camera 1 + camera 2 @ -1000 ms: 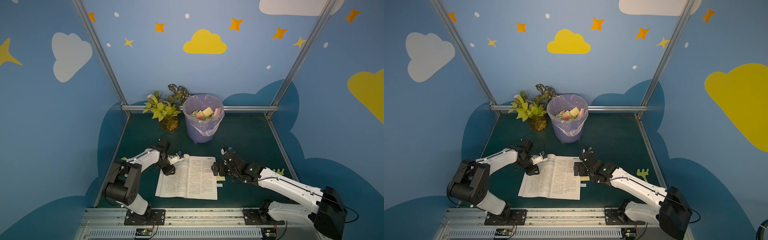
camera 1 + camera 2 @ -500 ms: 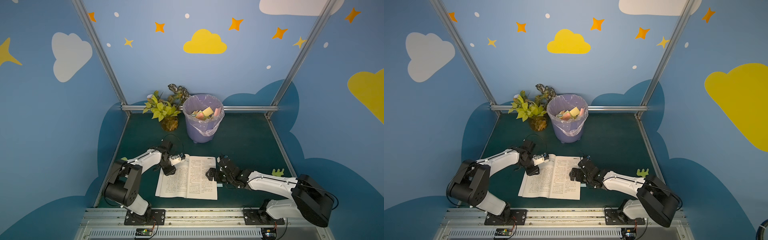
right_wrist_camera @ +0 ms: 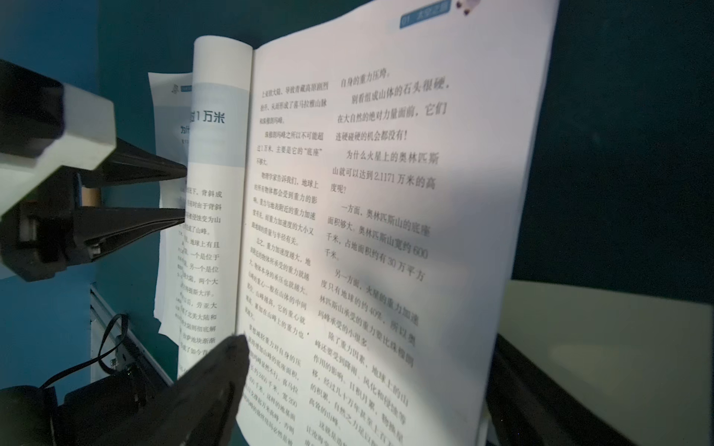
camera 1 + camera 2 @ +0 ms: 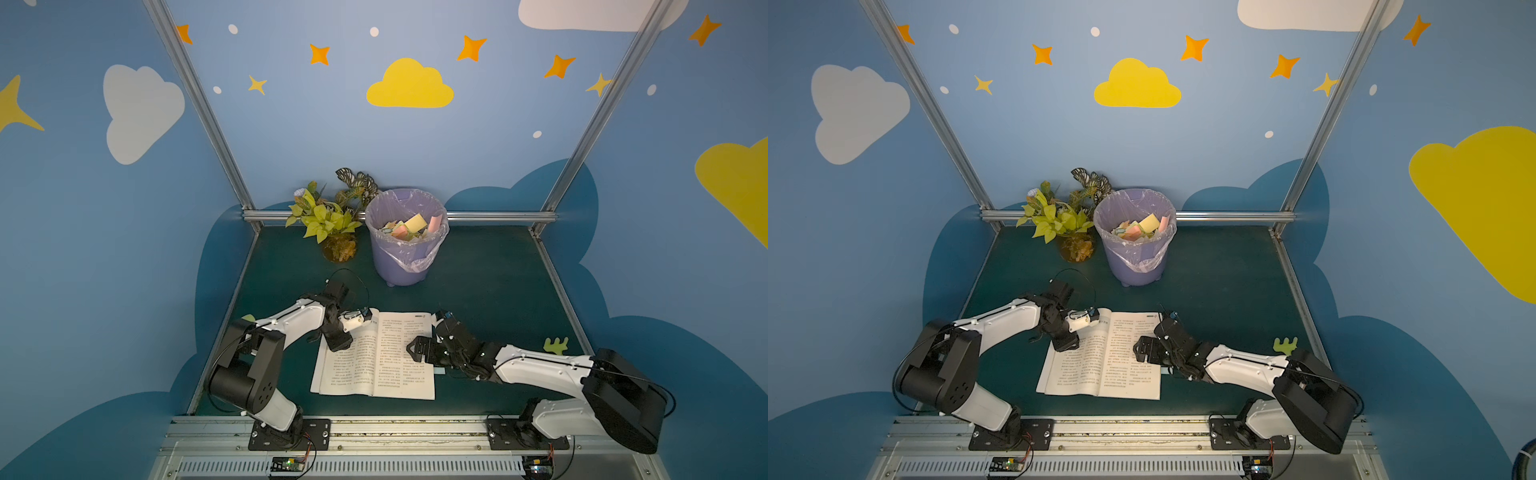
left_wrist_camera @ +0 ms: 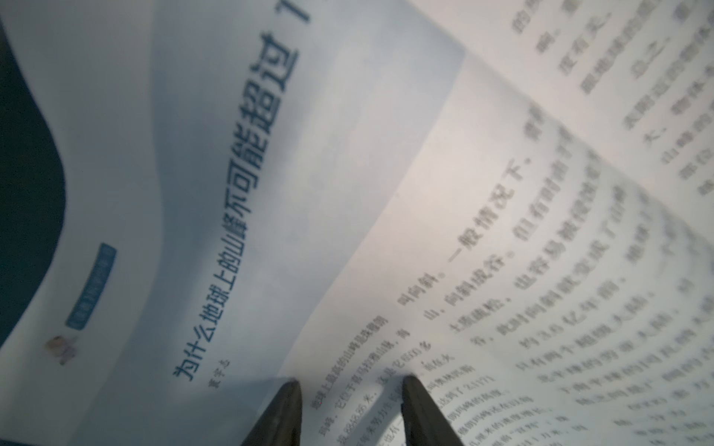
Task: Peel off the used sticky note
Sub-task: Turn the page of the book at the center of the board.
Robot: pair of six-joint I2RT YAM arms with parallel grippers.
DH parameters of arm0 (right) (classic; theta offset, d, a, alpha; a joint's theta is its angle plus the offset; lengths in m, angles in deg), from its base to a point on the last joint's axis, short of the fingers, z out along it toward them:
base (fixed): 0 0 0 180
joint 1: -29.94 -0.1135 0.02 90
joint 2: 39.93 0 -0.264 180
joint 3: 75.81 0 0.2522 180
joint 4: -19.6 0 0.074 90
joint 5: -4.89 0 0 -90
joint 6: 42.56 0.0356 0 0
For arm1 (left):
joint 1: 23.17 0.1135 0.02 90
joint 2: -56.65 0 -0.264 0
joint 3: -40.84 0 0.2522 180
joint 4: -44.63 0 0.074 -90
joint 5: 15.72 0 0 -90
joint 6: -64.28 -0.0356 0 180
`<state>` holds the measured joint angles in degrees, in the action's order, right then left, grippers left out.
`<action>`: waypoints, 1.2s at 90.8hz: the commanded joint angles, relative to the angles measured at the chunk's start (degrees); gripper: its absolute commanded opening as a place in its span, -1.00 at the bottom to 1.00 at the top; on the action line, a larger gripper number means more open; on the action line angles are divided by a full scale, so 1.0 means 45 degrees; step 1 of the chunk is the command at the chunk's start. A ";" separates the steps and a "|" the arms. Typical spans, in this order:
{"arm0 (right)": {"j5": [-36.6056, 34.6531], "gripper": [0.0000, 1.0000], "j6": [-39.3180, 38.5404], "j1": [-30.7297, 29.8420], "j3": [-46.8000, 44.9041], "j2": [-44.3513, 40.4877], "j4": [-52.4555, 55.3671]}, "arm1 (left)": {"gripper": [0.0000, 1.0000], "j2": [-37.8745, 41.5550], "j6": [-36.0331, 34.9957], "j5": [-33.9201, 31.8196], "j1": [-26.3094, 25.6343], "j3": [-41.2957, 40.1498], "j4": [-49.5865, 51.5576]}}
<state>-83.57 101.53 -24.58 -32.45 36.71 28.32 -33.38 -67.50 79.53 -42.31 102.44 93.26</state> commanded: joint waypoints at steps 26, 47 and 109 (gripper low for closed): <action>-0.0243 0.95 0.0267 -0.0636 -0.0216 -0.1542 -0.0354 | -0.09 -0.0173 0.0069 0.0277 -0.0197 -0.0447 0.0186; 0.0196 0.85 0.0513 -0.0677 -0.0313 -0.0465 -0.1330 | -0.09 -0.0128 0.0073 0.0238 -0.0201 -0.0505 0.0123; 0.0418 -0.69 0.0625 -0.0968 -0.0029 -0.0658 -0.1613 | -0.09 -0.0040 0.0129 0.0303 -0.0201 -0.0516 0.0039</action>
<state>-81.80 104.55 -28.21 -33.58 35.24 21.35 -32.90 -67.31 78.81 -42.70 101.85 92.52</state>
